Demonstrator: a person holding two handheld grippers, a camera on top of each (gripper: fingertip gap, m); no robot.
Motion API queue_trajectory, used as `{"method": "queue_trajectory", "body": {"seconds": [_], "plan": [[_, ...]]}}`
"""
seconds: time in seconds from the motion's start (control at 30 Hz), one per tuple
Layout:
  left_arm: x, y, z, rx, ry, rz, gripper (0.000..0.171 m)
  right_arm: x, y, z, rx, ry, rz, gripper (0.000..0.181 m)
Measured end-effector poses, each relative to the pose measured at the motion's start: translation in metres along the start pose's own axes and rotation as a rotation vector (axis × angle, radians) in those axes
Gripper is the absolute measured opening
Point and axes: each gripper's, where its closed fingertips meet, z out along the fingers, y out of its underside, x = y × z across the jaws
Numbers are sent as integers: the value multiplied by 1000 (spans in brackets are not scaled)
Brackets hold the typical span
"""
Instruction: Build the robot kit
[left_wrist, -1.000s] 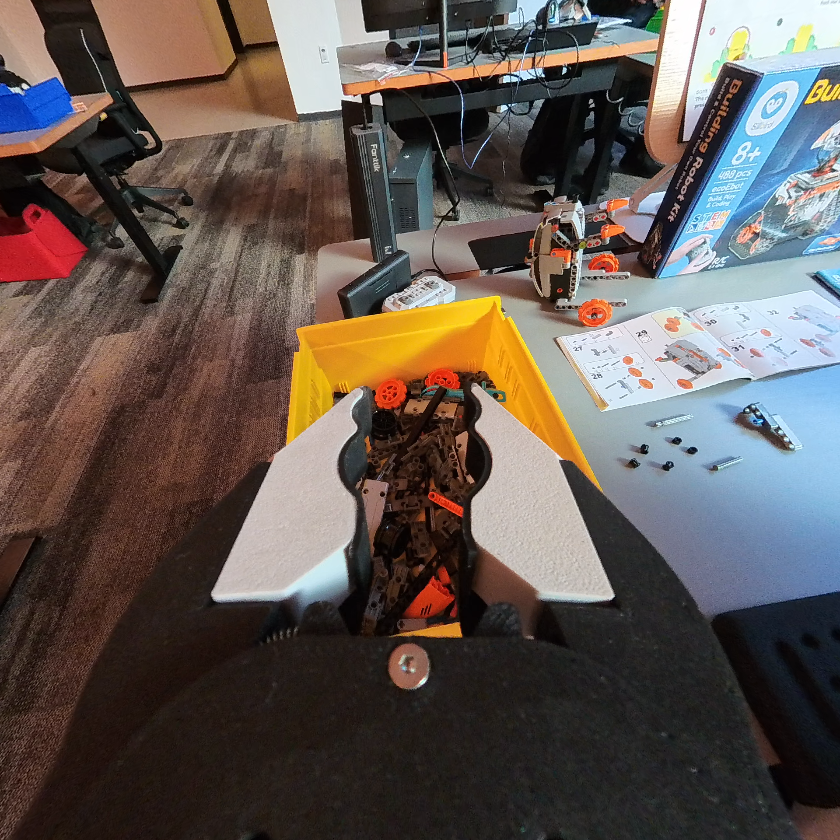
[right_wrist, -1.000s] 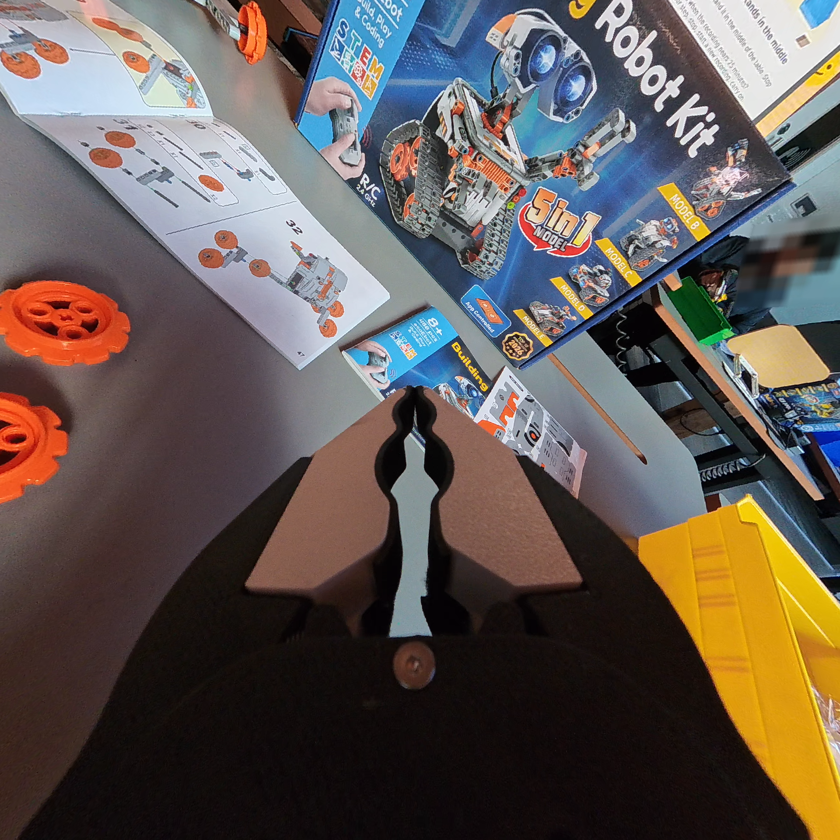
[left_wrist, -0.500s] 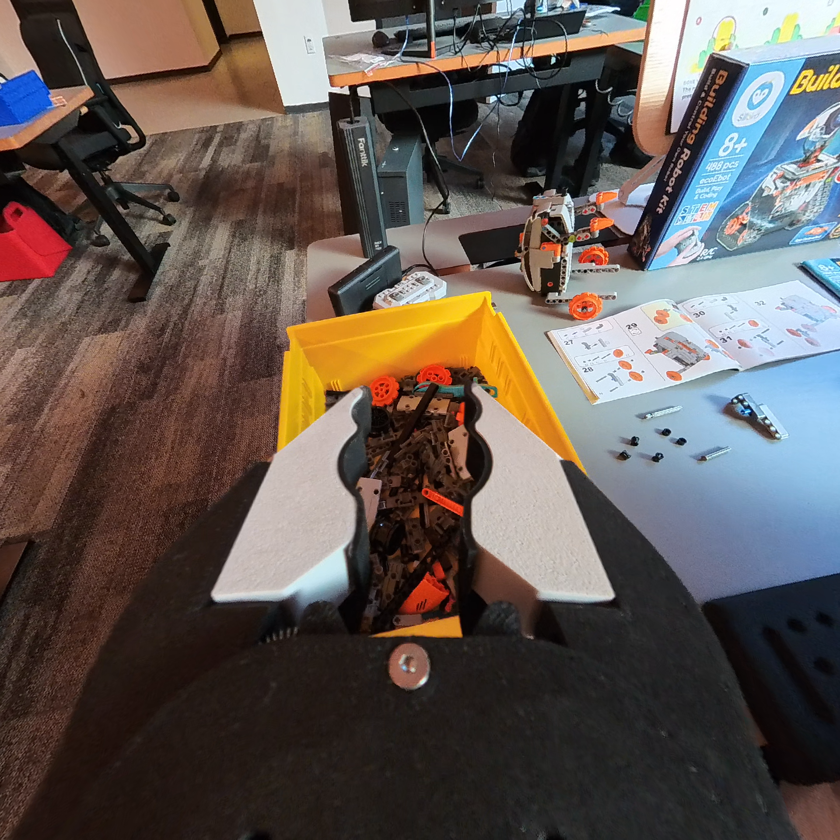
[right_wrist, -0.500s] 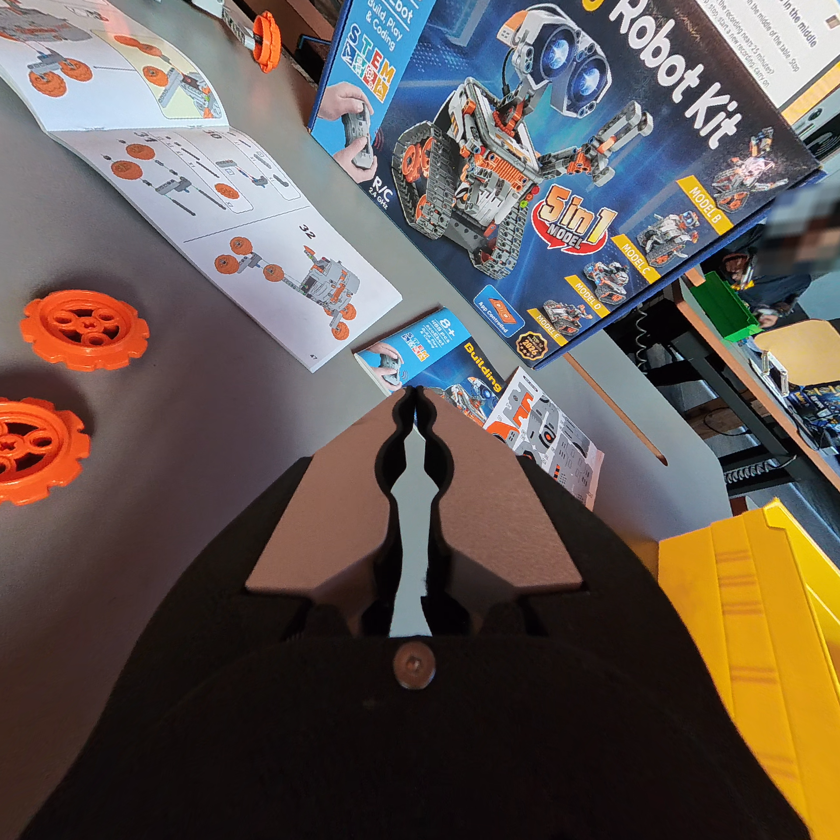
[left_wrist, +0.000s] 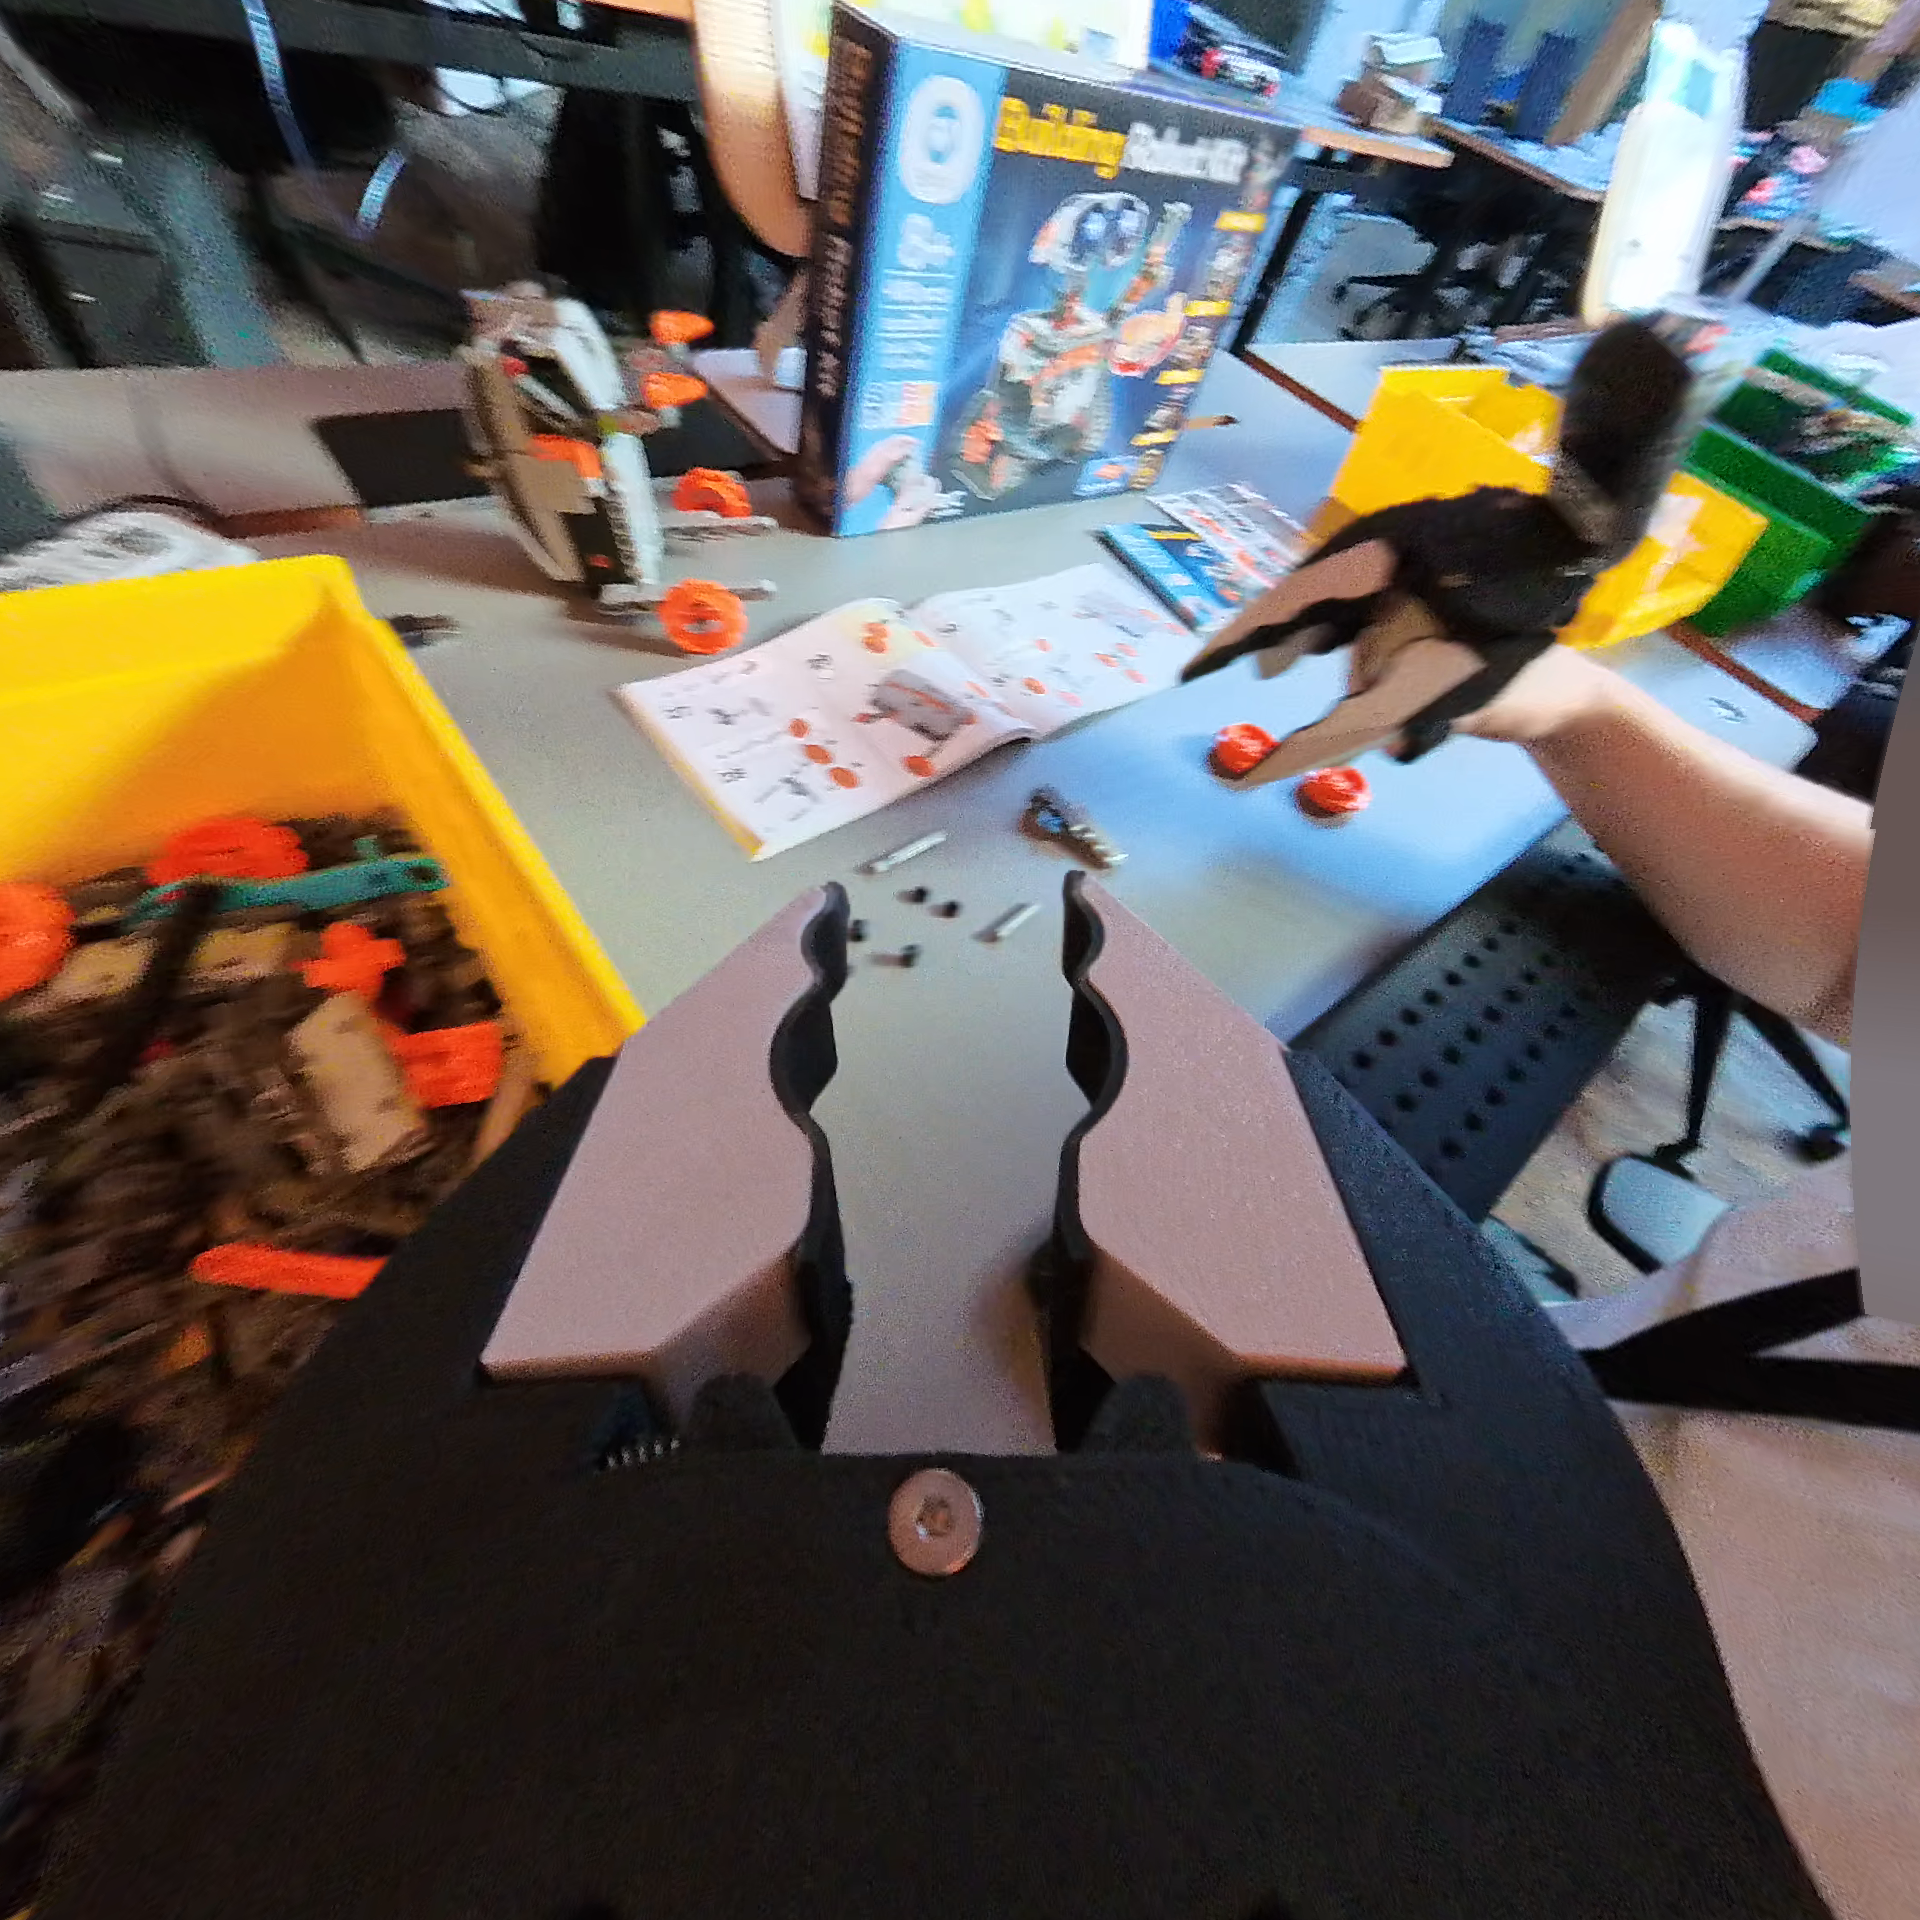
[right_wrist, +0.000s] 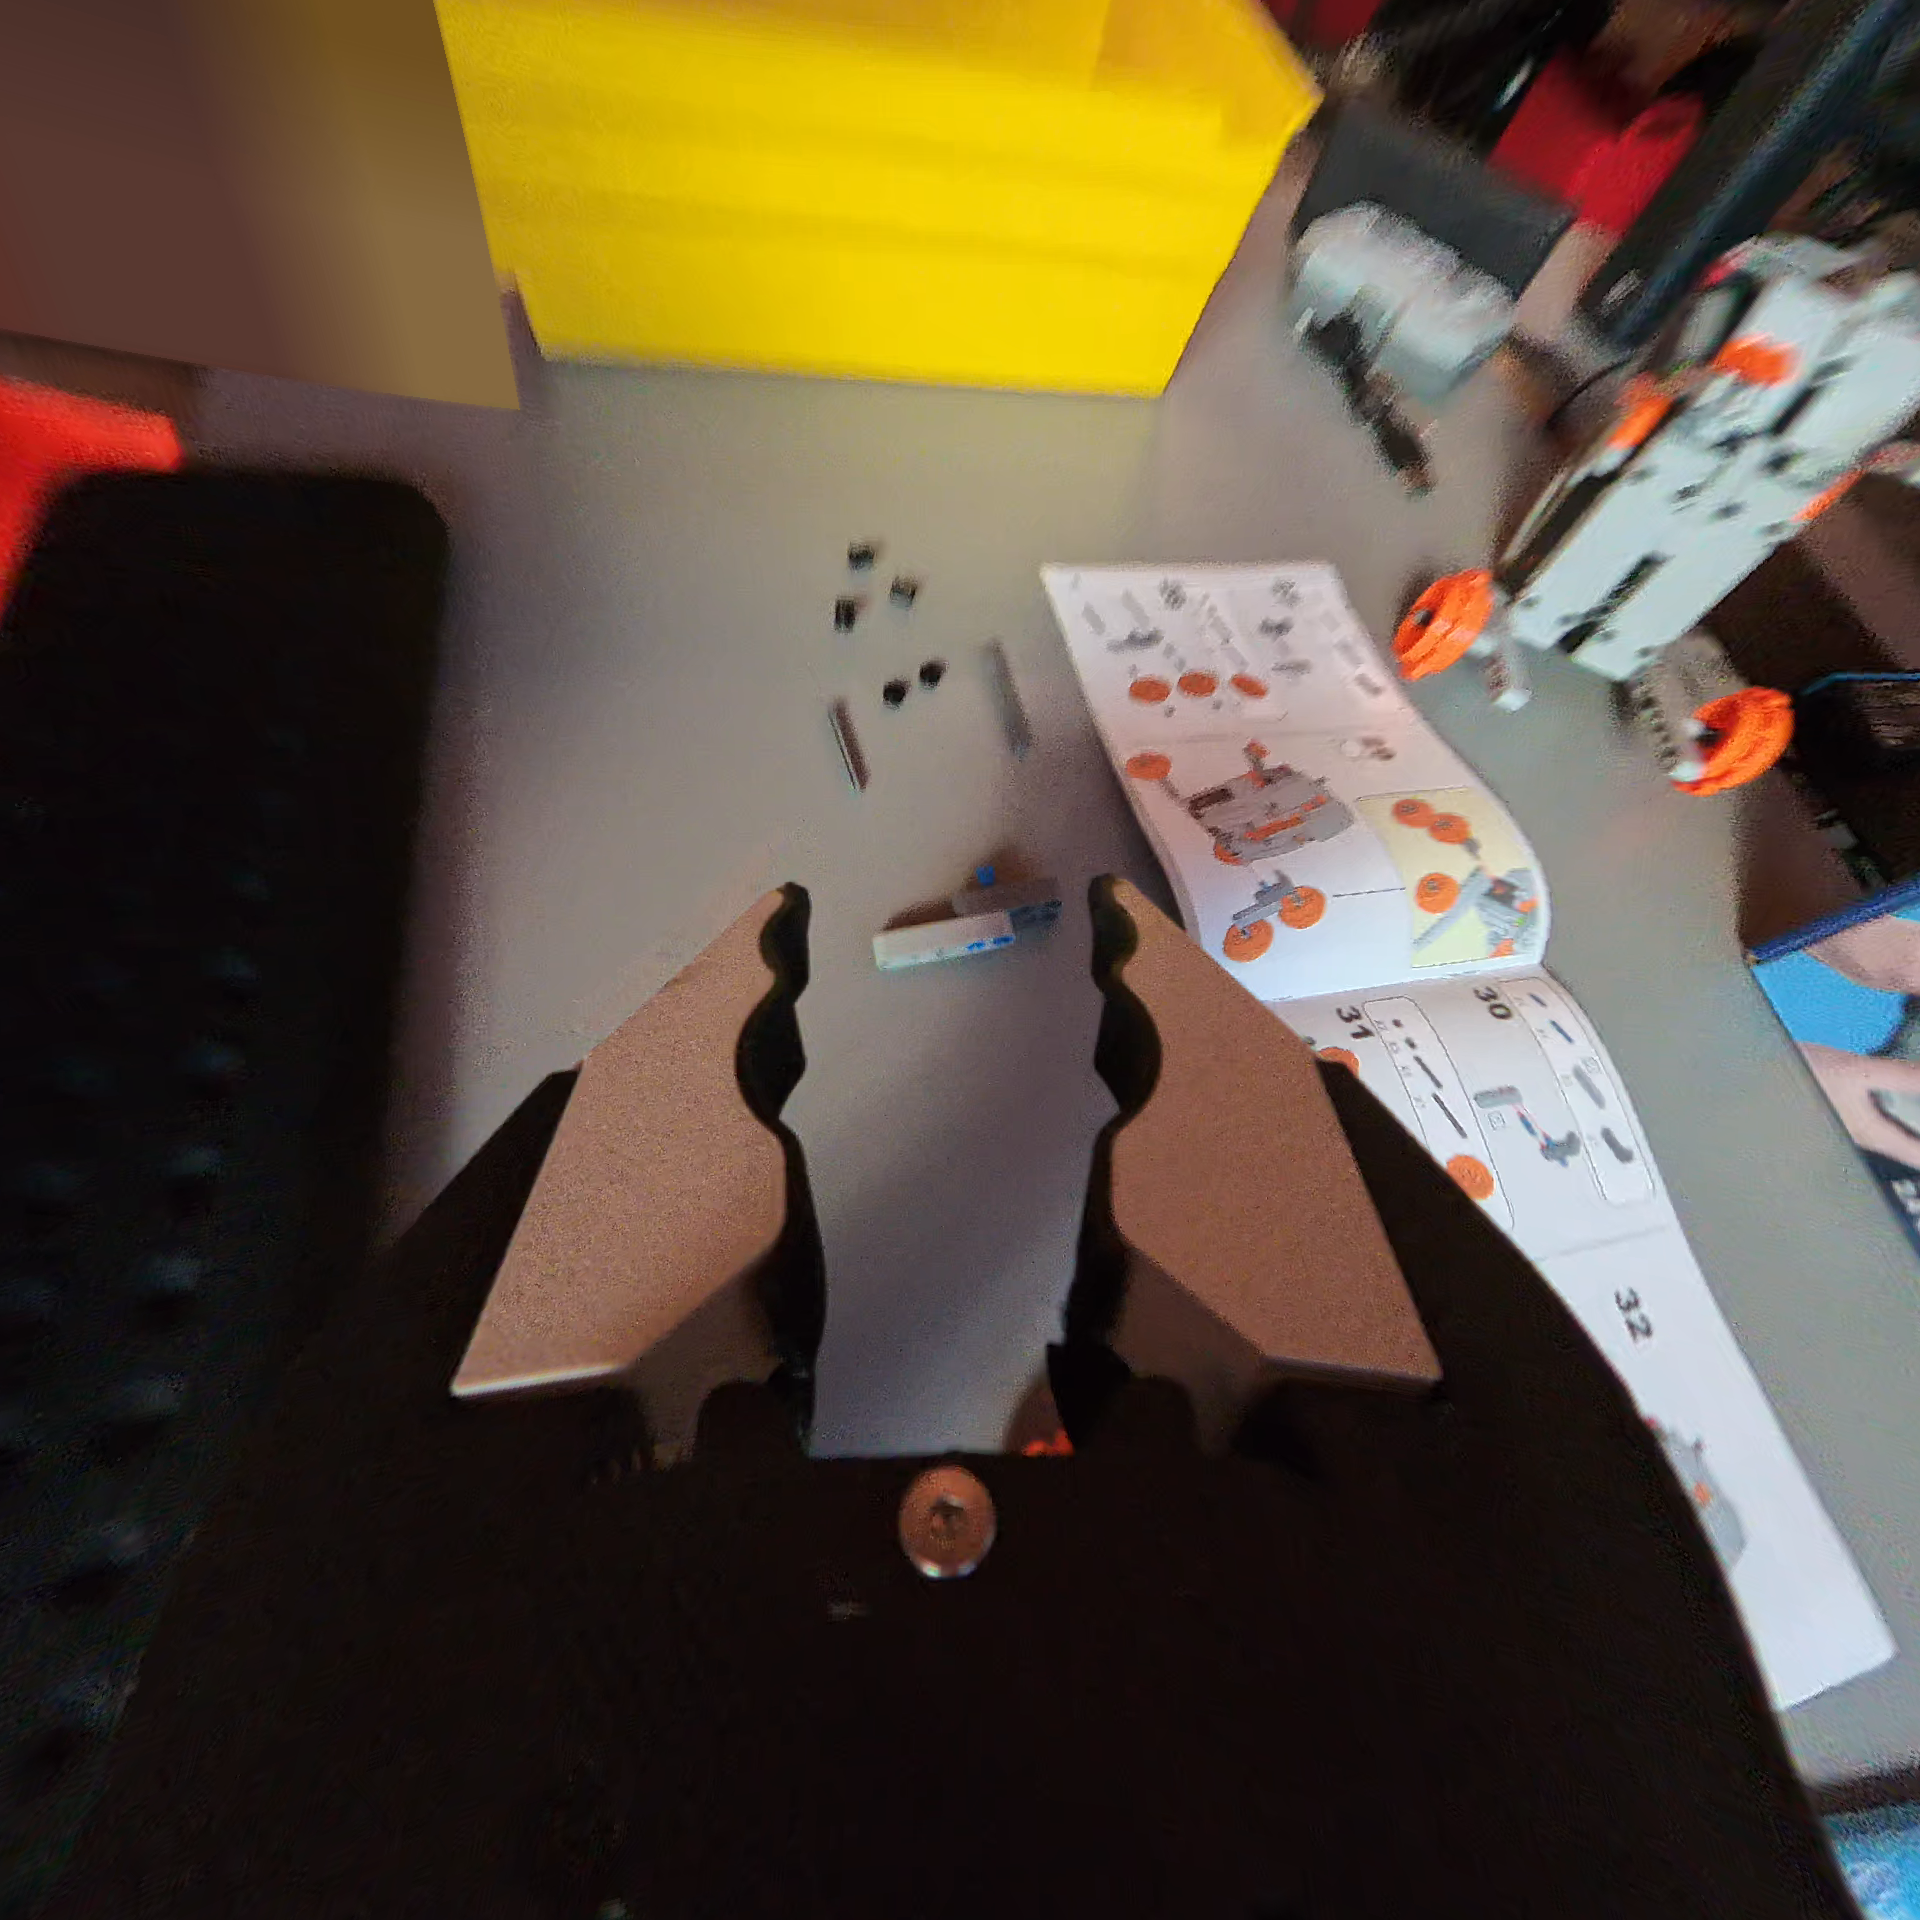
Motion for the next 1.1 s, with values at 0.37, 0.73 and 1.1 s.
{"method": "queue_trajectory", "body": {"seconds": [0.37, 0.73, 1.1], "plan": [[48, -115, 79, 213, 107, 63, 52, -7, 25, 42, -115, -54, 48, 62], [45, -141, 146, 310, 220, -72, 53, -7, 40, 53, -204, -24, -6, 55], [33, -127, 204, 383, 428, -117, 68, -4, 45, 56, -210, -26, -78, 37]]}}
